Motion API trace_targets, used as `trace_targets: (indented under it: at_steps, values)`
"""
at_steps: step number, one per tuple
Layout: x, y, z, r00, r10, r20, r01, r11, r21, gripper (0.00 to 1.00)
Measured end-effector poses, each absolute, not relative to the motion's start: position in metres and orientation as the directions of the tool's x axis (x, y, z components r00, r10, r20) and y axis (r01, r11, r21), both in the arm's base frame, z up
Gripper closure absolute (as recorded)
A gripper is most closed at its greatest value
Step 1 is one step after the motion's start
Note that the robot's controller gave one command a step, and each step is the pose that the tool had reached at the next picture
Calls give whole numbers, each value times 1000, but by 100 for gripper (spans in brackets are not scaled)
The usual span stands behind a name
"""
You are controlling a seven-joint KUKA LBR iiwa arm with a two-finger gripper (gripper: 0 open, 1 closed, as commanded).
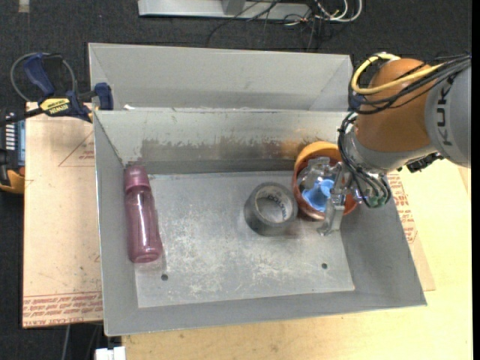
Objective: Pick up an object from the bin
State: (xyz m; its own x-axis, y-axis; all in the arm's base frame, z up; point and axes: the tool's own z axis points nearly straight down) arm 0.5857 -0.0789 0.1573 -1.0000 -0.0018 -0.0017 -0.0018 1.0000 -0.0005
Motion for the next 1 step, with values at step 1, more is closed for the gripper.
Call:
trace_targets:
  at_steps: [1]
  values:
    - [586,-79,157,-1000,-2,-2,-2,1000,0,0]
